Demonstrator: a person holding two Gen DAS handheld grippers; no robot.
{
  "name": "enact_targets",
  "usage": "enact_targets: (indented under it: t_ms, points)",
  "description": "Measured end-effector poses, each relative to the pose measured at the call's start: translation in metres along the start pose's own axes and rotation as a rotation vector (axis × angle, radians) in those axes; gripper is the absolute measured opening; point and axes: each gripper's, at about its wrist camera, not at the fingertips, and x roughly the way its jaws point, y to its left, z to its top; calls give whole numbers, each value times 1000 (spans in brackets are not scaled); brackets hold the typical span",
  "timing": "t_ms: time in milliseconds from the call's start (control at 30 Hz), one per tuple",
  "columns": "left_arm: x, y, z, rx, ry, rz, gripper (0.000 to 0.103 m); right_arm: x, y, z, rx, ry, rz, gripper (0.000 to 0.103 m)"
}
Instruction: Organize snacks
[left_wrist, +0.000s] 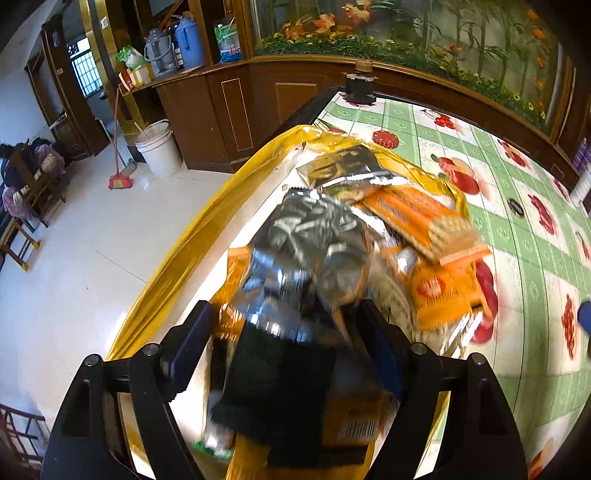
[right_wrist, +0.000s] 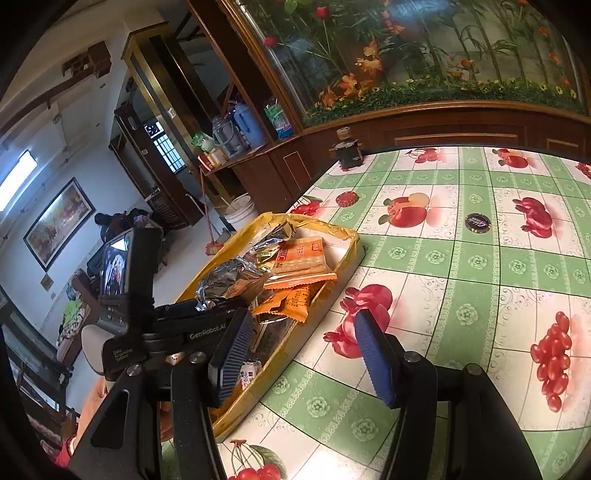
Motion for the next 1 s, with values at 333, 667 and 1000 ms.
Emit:
enact_targets:
  t_ms: [333,667,1000]
  points:
    - [-34,4,-36,33,-36,-43,84,-7,17,-6,-28,10,21,64]
    - [-87,30,-67,-15,-156,-82,84,-4,42,-9,-132,45,55,78]
    - [-106,33,-91,-25,-172,-110,84,-11,39,-23,-145,75,64,84]
